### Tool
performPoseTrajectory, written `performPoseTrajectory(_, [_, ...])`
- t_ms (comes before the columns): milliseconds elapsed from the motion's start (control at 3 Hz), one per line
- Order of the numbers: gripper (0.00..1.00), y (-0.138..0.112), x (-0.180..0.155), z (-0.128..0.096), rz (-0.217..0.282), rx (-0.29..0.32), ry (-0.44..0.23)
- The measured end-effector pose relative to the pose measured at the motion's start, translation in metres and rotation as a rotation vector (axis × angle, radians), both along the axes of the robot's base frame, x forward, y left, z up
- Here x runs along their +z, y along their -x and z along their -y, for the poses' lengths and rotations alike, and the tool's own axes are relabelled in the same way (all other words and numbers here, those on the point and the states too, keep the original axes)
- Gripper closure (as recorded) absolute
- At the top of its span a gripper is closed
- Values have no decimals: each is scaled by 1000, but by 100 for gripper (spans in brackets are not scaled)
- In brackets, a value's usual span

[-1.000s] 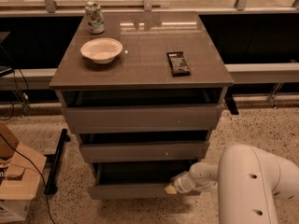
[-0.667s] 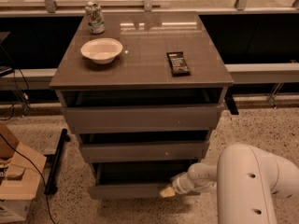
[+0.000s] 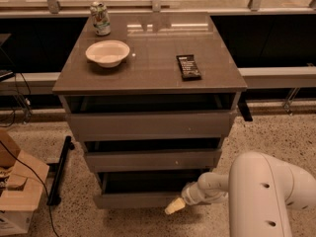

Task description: Open bottom drawer

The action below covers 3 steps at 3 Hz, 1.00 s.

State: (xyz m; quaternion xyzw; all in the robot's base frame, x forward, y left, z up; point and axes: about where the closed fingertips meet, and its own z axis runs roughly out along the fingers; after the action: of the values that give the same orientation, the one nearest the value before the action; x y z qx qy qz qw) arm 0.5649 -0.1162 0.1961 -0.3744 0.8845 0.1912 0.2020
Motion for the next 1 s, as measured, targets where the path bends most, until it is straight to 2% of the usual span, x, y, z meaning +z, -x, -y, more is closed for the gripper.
performPoseTrajectory(333, [3, 23, -30, 6, -94, 23, 44])
performPoseTrajectory(1000, [50, 23, -17, 6, -94, 23, 44])
